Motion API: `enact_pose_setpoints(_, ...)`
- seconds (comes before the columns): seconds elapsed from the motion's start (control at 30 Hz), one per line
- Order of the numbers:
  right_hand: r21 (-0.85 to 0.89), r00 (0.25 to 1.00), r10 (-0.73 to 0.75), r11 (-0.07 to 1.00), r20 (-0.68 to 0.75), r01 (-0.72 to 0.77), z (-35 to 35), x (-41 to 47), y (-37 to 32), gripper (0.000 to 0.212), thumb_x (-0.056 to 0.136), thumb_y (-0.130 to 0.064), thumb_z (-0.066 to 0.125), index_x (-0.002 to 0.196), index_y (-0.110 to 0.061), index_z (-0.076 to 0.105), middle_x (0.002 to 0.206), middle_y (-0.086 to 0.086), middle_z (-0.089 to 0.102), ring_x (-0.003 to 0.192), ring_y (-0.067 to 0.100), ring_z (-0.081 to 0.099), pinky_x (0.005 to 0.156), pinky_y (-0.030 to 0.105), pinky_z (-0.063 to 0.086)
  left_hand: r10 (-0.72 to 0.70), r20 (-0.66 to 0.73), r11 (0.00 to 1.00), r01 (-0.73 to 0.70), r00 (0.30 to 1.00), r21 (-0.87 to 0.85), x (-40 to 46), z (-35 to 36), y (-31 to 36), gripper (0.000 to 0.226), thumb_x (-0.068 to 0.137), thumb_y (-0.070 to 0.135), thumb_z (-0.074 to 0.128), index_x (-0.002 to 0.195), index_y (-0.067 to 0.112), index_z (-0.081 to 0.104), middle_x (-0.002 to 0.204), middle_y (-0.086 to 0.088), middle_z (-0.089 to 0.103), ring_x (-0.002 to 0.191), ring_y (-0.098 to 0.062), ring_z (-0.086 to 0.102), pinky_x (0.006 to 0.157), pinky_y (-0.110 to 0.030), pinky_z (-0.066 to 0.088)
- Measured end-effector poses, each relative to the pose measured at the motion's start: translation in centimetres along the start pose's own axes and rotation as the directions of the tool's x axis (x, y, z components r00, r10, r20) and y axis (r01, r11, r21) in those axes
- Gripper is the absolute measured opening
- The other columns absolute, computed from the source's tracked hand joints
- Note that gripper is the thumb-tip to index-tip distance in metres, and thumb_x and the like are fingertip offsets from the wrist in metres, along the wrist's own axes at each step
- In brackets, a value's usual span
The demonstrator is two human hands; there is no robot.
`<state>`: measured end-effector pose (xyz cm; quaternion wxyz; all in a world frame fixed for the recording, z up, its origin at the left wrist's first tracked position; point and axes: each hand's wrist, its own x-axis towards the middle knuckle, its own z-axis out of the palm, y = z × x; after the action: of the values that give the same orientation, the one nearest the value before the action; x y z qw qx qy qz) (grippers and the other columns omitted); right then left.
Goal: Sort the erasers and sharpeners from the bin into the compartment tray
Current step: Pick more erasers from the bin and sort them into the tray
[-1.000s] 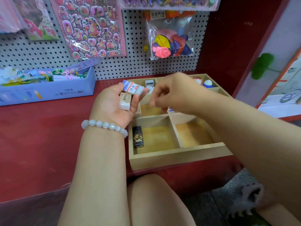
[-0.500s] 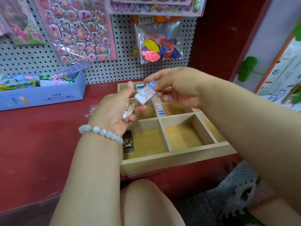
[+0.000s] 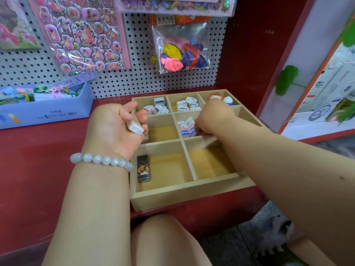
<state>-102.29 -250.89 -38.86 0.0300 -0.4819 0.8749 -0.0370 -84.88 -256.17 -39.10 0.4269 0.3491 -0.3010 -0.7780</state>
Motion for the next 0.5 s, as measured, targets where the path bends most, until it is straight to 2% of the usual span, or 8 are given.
enact_pose_setpoints(0.1, -0.120, 0.999, 0.032, 0.992, 0.030, -0.028, 0.0, 0.1, -0.7, 0.021, 0.096, -0.011, 0.048, 0.110, -0.008, 0.063, 0.069, 0.004, 0.040, 0.073, 0.019, 0.044, 0.065, 0.025, 0.040, -0.014, -0.042, 1.000, 0.014, 0.999, -0.005, 0.3, 0.3, -0.1, 0.045, 0.077, -0.005, 0.021, 0.105, 0.004, 0.056, 0.101, -0.015, 0.055, 0.077, -0.015, 0.051, 0.067, -0.025, 0.040)
enact_pose_setpoints(0.13, -0.109, 0.998, 0.037, 0.994, 0.059, -0.030, -0.3, -0.1, -0.9, 0.022, 0.097, -0.014, 0.047, 0.110, -0.008, 0.064, 0.067, 0.003, 0.038, 0.069, 0.017, 0.041, 0.062, 0.024, 0.039, -0.016, -0.050, 1.000, 0.016, 0.999, 0.001, 0.4, 0.4, -0.2, 0.048, 0.078, -0.007, 0.021, 0.110, 0.003, 0.055, 0.101, -0.015, 0.054, 0.080, -0.015, 0.052, 0.070, -0.026, 0.041)
enact_pose_setpoints(0.23, -0.202, 0.988, -0.001, 0.979, 0.156, 0.033, -0.8, 0.1, -1.1, 0.026, 0.099, -0.021, 0.044, 0.112, -0.009, 0.064, 0.069, 0.003, 0.044, 0.068, 0.017, 0.043, 0.050, 0.024, 0.034, -0.013, -0.018, 0.999, 0.013, 1.000, -0.047, 0.5, 0.8, -0.3, 0.052, 0.084, -0.013, 0.021, 0.129, 0.000, 0.046, 0.104, -0.017, 0.051, 0.089, -0.018, 0.055, 0.086, -0.030, 0.045)
enact_pose_setpoints(0.3, -0.235, 0.983, -0.031, 0.969, 0.178, 0.074, -1.0, 0.0, -1.4, 0.021, 0.097, -0.017, 0.046, 0.109, -0.010, 0.061, 0.077, 0.006, 0.048, 0.064, 0.016, 0.041, 0.046, 0.023, 0.030, -0.021, 0.032, 0.992, 0.025, 0.999, -0.121, 0.6, 0.6, -0.3, 0.045, 0.085, -0.016, 0.028, 0.124, -0.005, 0.046, 0.113, -0.023, 0.050, 0.101, -0.025, 0.057, 0.088, -0.033, 0.050)
enact_pose_setpoints(0.37, -0.237, 0.992, -0.039, 0.969, 0.120, 0.066, -1.6, -0.1, -1.6, 0.009, 0.092, -0.012, 0.049, 0.095, -0.008, 0.056, 0.074, 0.007, 0.045, 0.060, 0.019, 0.040, 0.047, 0.025, 0.031, -0.011, 0.097, 0.989, 0.025, 0.995, -0.144, 0.5, 0.4, -0.3, 0.027, 0.083, -0.017, 0.044, 0.108, -0.010, 0.051, 0.116, -0.026, 0.054, 0.112, -0.034, 0.059, 0.090, -0.038, 0.053)
enact_pose_setpoints(0.43, -0.001, 0.999, -0.036, 0.999, -0.029, 0.036, -1.9, 0.0, -1.3, 0.018, 0.092, -0.016, 0.051, 0.094, -0.002, 0.063, 0.081, 0.009, 0.058, 0.068, 0.026, 0.052, 0.054, 0.030, 0.043, 0.031, 0.149, 0.997, -0.019, 0.988, -0.081, 0.2, 0.4, -0.5, 0.020, 0.074, -0.009, 0.062, 0.093, -0.010, 0.057, 0.099, -0.024, 0.063, 0.106, -0.035, 0.064, 0.084, -0.035, 0.057)
enact_pose_setpoints(0.47, 0.265, 0.995, -0.045, 0.962, -0.087, 0.067, -2.1, -0.2, -1.1, 0.021, 0.093, -0.019, 0.053, 0.094, -0.004, 0.067, 0.087, 0.011, 0.065, 0.074, 0.027, 0.059, 0.061, 0.034, 0.051, 0.066, 0.156, 0.998, -0.062, 0.986, -0.031, 0.1, 0.5, -0.6, 0.019, 0.072, -0.004, 0.065, 0.089, -0.010, 0.059, 0.092, -0.022, 0.066, 0.100, -0.033, 0.067, 0.078, -0.031, 0.058)
enact_pose_setpoints(0.5, 0.552, 0.993, -0.058, 0.827, -0.098, 0.103, -2.3, -0.7, -1.1, 0.019, 0.092, -0.019, 0.056, 0.091, -0.006, 0.070, 0.088, 0.013, 0.068, 0.074, 0.025, 0.062, 0.063, 0.034, 0.055, 0.102, 0.152, 0.994, -0.105, 0.983, 0.008, 0.0, 0.6, -0.8, 0.016, 0.076, -0.003, 0.065, 0.089, -0.010, 0.059, 0.088, -0.020, 0.069, 0.093, -0.031, 0.070, 0.071, -0.027, 0.058)
